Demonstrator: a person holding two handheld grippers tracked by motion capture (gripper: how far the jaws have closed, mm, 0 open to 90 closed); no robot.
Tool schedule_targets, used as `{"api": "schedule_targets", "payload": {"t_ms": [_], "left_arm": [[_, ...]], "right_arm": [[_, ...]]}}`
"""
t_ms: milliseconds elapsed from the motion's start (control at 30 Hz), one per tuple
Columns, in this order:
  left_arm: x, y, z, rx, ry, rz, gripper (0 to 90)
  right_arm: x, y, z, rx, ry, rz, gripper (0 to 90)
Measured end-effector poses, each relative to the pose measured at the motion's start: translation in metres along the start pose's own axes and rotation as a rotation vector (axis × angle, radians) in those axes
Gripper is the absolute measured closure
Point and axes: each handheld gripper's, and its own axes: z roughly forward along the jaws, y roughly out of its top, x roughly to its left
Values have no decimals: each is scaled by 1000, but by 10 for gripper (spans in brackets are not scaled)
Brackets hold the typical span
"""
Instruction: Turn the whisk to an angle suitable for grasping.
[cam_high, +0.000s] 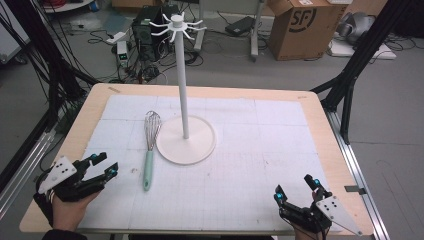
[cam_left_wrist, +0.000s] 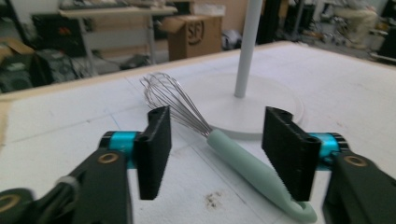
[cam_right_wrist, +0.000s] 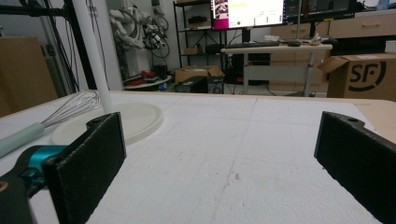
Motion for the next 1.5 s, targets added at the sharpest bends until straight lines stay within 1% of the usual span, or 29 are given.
{"api": "schedule_targets", "payload": {"t_ms": [33, 67, 100, 133, 167, 200, 233, 267, 300, 333, 367, 400, 500, 533, 633, 667, 733, 800, 867, 900, 1067, 1133, 1200, 1233, 1300, 1367, 1400, 1467, 1500], "left_arm": [[3, 1, 4, 20, -40, -16, 480], [6, 2, 7, 38, -67, -30, 500], [7, 3, 9, 55, -79, -32, 500], [9, 4, 13, 88, -103, -30, 521], [10, 5, 16, 109, -114, -22, 532], [11, 6, 19, 123, -118, -11, 545], [11, 7, 21, 138, -133, -5, 571], [12, 8, 23, 148, -150, 0, 605], [12, 8, 25, 159, -159, 7, 677], [13, 9, 27, 175, -173, 20, 703], [13, 10, 30, 195, -182, 35, 703], [13, 11, 32, 220, -194, 59, 734], [14, 12, 40, 268, -236, 95, 825], [15, 12, 43, 293, -262, 117, 852], [17, 12, 53, 366, -298, 164, 896], [18, 12, 56, 390, -308, 181, 897], [17, 10, 64, 436, -334, 199, 897], [15, 8, 69, 478, -349, 229, 898], [12, 5, 74, 513, -382, 242, 899], [10, 4, 76, 531, -392, 258, 900], [3, -2, 85, 597, -438, 278, 900], [1, -4, 89, 622, -454, 291, 900], [-2, -5, 92, 635, -460, 305, 899], [-3, -6, 94, 643, -466, 304, 900], [-6, -5, 97, 657, -465, 328, 899], [-10, -2, 101, 655, -456, 354, 899], [-12, 0, 103, 655, -461, 360, 899], [-16, 3, 109, 665, -479, 389, 899], [-18, 3, 111, 665, -485, 385, 899]], "right_arm": [[0, 0, 0, -1, 1, -1, 10], [0, 0, 0, -1, 1, -2, 10], [0, 0, 0, -1, 1, -2, 10], [0, 0, 0, 1, 4, 2, 10], [0, 0, 0, -6, 11, 2, 10], [0, 0, 0, -9, 19, 3, 10], [0, 0, 0, -11, 21, 3, 10], [1, 0, 0, -10, 23, 0, 10], [1, 0, 0, -7, 22, -4, 10], [1, 0, 0, -5, 17, -5, 10], [1, 0, 0, -5, 17, -5, 10], [1, 0, 0, -1, 19, -4, 10], [1, 0, 1, -4, 19, -4, 10], [1, 0, 1, -4, 19, -1, 10], [2, 0, 2, -1, 20, -5, 10], [2, 0, 2, 0, 22, -7, 11], [2, 0, 2, 1, 21, -12, 10], [1, 0, 1, 1, 18, -9, 11], [1, 0, 1, 1, 12, -4, 11], [1, 0, 1, -1, 12, -4, 11], [1, -1, 1, 5, 9, -1, 10], [1, -1, 2, 5, 7, -10, 11], [1, -1, 1, 8, 4, -6, 11], [1, -1, 1, 9, 4, -3, 11], [0, -1, 1, 7, 0, -3, 11], [0, -1, 1, 8, -1, -3, 11], [0, -1, 1, 8, -1, -3, 11], [0, -1, 1, 7, -3, 1, 11], [0, -1, 1, 7, -2, 1, 11]]}}
